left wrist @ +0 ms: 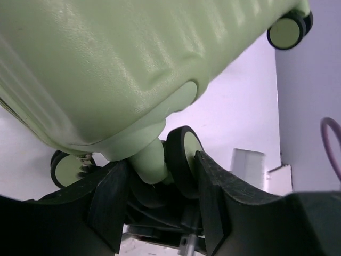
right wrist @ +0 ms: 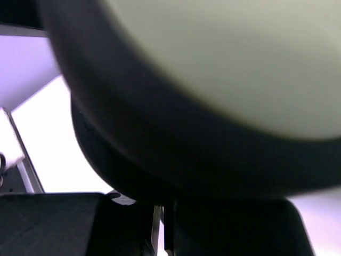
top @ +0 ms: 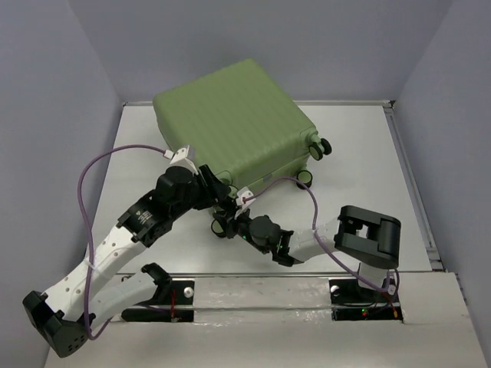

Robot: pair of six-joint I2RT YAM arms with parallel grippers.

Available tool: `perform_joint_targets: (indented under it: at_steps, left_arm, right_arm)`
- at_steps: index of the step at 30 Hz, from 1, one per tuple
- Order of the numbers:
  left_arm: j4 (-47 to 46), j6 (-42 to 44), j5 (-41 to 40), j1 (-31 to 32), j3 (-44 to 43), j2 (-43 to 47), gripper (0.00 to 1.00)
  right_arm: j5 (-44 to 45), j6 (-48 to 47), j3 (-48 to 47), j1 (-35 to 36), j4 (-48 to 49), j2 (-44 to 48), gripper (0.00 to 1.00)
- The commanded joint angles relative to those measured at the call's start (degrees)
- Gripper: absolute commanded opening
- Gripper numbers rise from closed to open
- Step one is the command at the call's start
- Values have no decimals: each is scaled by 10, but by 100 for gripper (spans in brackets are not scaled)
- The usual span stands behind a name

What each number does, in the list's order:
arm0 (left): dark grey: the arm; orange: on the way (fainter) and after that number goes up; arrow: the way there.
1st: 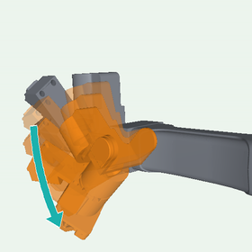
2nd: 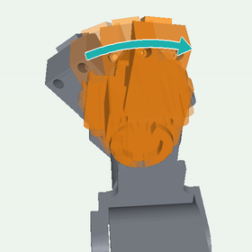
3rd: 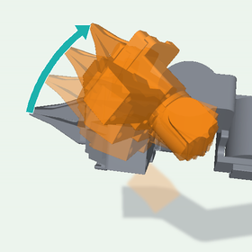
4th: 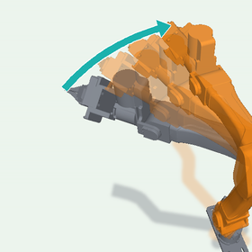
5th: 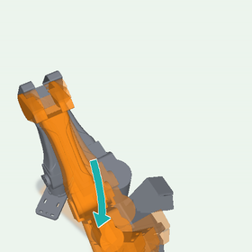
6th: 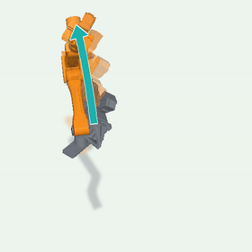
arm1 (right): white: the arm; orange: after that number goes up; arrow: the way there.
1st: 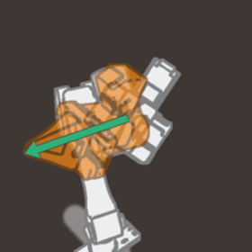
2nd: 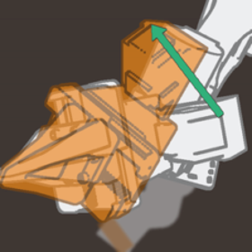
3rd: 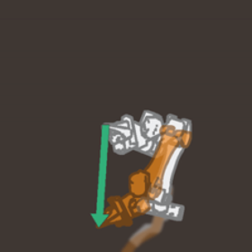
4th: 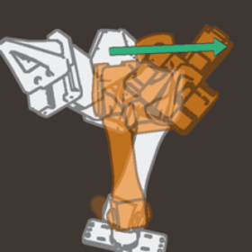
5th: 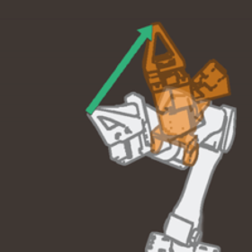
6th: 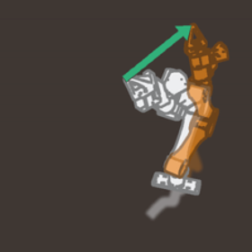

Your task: Pack the luggage

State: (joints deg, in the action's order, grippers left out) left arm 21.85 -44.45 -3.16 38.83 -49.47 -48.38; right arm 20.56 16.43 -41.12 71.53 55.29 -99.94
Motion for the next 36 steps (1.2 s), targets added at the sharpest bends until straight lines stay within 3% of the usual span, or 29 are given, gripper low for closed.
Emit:
perform_joint_targets:
  at_steps: [1,5,12,14,16,17,18,20,22,25,26,31,36]
  left_arm:
    - [-298,-5,84,39,-102,-37,6]
    - [-295,-12,104,48,-126,-52,6]
    - [-356,-40,76,98,-96,-75,6]
    - [-357,-34,68,101,-95,-78,6]
    - [-352,-22,50,103,-86,-64,9]
    - [-344,-17,38,103,-77,-52,12]
    - [-339,-13,33,103,-70,-52,14]
    - [-331,-10,8,102,-56,-36,16]
    - [-333,-13,0,102,-29,-21,17]
    - [-340,-21,-1,102,-4,-7,28]
    - [-341,-24,1,102,5,-5,39]
    - [-346,-28,-1,103,32,11,58]
    - [-301,-4,-32,103,39,39,60]
  right_arm:
    - [-277,95,-37,93,211,-54,7]
    - [-246,77,-23,101,215,-48,7]
    - [-143,103,32,113,371,-84,8]
    - [-117,94,64,118,359,-58,34]
    - [-85,93,125,118,331,9,52]
    - [-55,96,157,118,275,65,65]
    - [-37,101,157,118,230,65,69]
    - [-17,109,176,118,58,164,75]
    - [29,128,179,118,-55,258,80]
    - [97,148,180,118,-246,347,85]
    - [125,144,170,118,-321,399,88]
    - [198,100,118,93,-452,497,95]
    - [160,85,74,25,-497,518,96]
